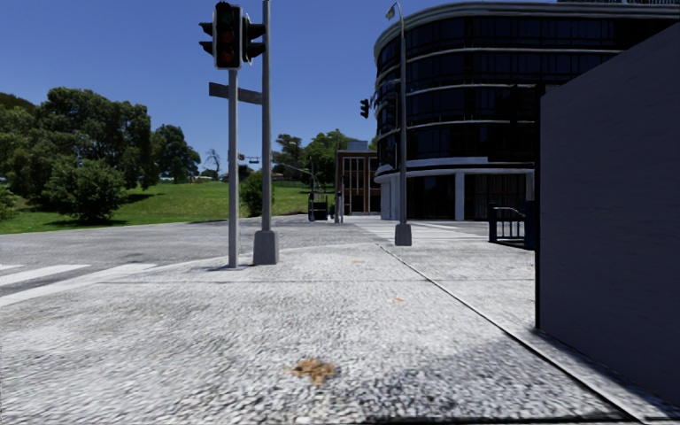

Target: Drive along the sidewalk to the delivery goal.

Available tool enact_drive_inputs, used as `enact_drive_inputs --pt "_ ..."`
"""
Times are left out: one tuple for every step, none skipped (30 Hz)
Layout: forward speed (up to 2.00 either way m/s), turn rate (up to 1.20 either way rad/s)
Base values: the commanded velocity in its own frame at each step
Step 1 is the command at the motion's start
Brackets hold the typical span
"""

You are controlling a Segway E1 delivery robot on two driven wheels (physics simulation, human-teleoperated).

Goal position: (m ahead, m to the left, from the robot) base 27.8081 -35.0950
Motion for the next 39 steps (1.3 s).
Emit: enact_drive_inputs --pt "2.00 -0.18" --pt "2.00 -0.18" --pt "2.00 -0.22" --pt "2.00 -0.28" --pt "2.00 -0.28" --pt "2.00 -0.31" --pt "2.00 -0.31" --pt "2.00 -0.32" --pt "2.00 -0.32" --pt "2.00 -0.32" --pt "2.00 -0.32" --pt "2.00 -0.32" --pt "2.00 -0.32" --pt "2.00 -0.32" --pt "2.00 -0.32" --pt "2.00 -0.32" --pt "2.00 -0.32" --pt "2.00 -0.32" --pt "2.00 -0.32" --pt "2.00 -0.32" --pt "2.00 -0.32" --pt "2.00 -0.32" --pt "2.00 -0.32" --pt "2.00 -0.32" --pt "2.00 -0.39" --pt "2.00 -0.42" --pt "2.00 -0.42" --pt "2.00 -0.43" --pt "2.00 -0.44" --pt "2.00 -0.44" --pt "2.00 -0.44" --pt "2.00 -0.44" --pt "2.00 -0.44" --pt "2.00 -0.44" --pt "2.00 -0.44" --pt "2.00 -0.44" --pt "2.00 -0.44" --pt "2.00 -0.44" --pt "2.00 -0.44"
